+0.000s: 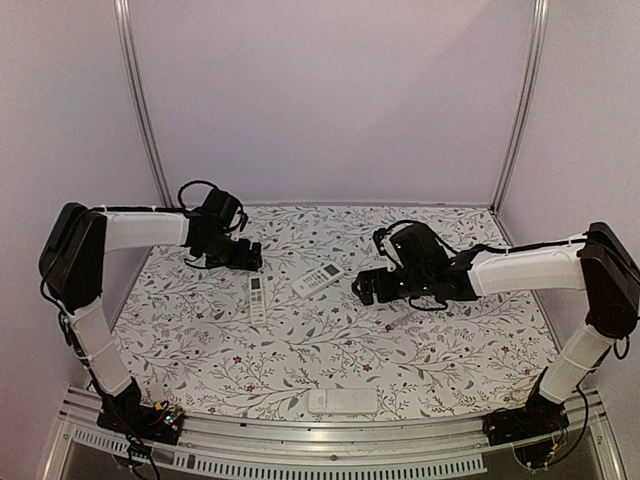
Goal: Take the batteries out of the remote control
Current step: Pick up the remote control from the center of the board.
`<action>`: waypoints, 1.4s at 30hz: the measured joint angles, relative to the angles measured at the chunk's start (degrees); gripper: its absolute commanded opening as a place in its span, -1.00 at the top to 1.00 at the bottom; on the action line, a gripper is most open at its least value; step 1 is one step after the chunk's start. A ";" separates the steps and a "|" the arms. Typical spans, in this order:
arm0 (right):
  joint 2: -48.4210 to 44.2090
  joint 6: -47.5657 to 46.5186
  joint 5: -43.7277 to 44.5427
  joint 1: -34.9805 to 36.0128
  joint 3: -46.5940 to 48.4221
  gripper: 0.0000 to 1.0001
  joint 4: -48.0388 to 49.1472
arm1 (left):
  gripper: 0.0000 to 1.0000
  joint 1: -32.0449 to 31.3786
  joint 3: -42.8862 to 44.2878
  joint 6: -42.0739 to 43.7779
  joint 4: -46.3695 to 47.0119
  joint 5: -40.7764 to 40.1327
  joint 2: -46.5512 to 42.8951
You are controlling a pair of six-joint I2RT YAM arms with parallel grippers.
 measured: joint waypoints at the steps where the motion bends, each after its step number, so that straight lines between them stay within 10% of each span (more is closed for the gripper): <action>1: -0.52 0.28 0.81 0.00 -0.48 -0.98 -0.04 | -0.87 -0.48 0.20 -0.26 -0.46 -0.15 1.49; 42: -12.28 3.76 11.13 0.00 -5.90 -0.98 -1.03 | -0.25 -9.27 4.26 0.37 -4.59 -1.60 11.85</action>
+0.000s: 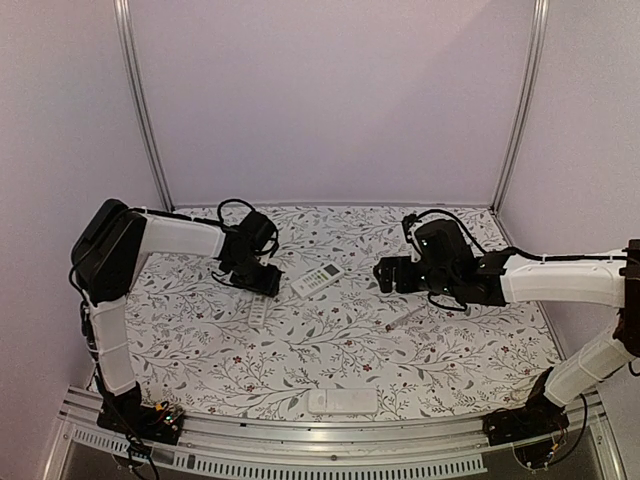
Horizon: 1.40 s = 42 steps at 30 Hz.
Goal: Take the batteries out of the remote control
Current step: Pick up the remote control from the center of the board, then pass from the left arm to the right
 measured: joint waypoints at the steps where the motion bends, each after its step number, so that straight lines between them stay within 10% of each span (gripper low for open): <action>1: -0.04 0.02 0.11 -0.02 -0.11 -0.98 0.00 | -0.20 -0.07 0.24 0.15 -0.46 -0.92 0.09; 29: -5.40 1.20 -1.64 -0.02 -3.39 -0.98 4.33 | 0.54 1.90 -5.81 -1.40 6.51 3.80 -12.22; 42: -6.97 -1.95 -29.33 -0.02 -6.88 -0.92 23.87 | 0.47 1.99 -19.08 -6.62 33.53 28.30 -36.02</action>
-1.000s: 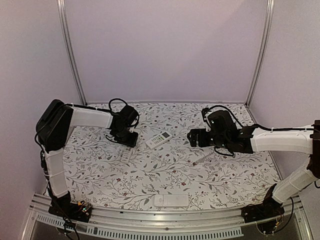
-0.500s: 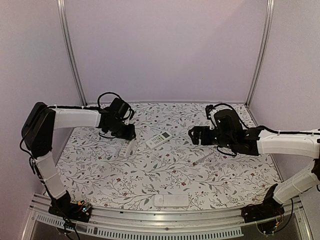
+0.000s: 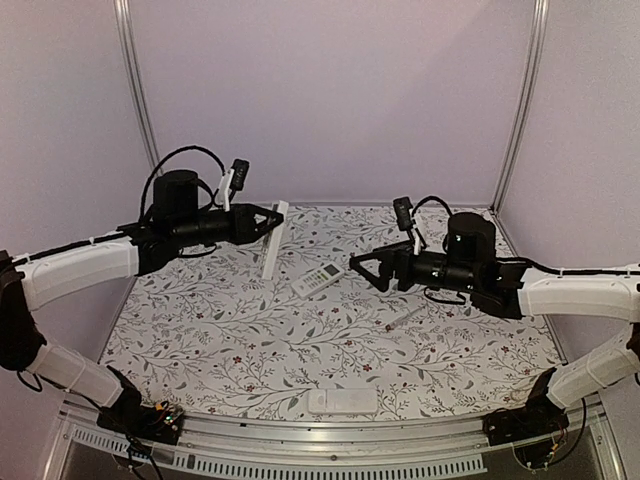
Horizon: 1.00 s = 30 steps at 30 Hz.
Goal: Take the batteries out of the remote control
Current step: Pass from the left arm to the right
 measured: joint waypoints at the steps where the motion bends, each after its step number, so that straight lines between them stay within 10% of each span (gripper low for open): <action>1: 0.02 0.02 -2.58 0.02 0.00 -0.90 1.97 | 0.47 -0.07 -0.04 -1.29 2.86 2.32 -0.90; 12: 2.80 -0.02 -16.61 4.68 5.46 -0.77 11.45 | 0.47 -5.75 1.14 -11.96 24.15 15.96 -1.16; 30: 11.32 1.66 -21.42 8.35 13.18 -0.31 18.12 | 0.50 -11.76 2.84 -14.03 30.93 17.44 0.24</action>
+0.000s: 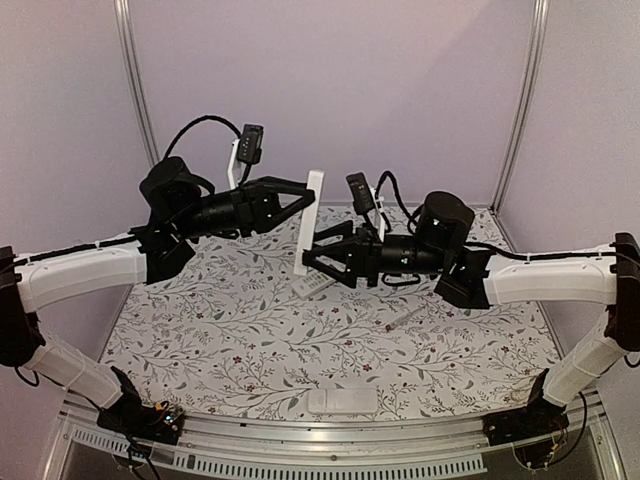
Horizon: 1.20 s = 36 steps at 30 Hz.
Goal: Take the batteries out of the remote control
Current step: Pass from the left arm to the right
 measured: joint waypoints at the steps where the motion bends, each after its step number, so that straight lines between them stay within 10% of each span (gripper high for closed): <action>1: 0.26 0.15 -0.07 0.11 0.28 -0.29 0.24 | 0.50 -0.07 0.02 0.02 0.11 0.00 0.00; 14: 2.25 1.88 0.63 0.68 1.57 0.42 1.55 | 0.49 -0.33 0.02 0.46 0.44 -0.68 0.04; 22: 1.68 1.49 4.61 0.76 0.52 0.58 0.83 | -0.76 -0.33 0.02 1.81 -1.38 -2.19 -0.02; 36: -5.68 -10.54 23.54 0.76 -2.01 0.60 -24.72 | -0.90 4.02 12.83 9.68 -31.26 -11.61 1.11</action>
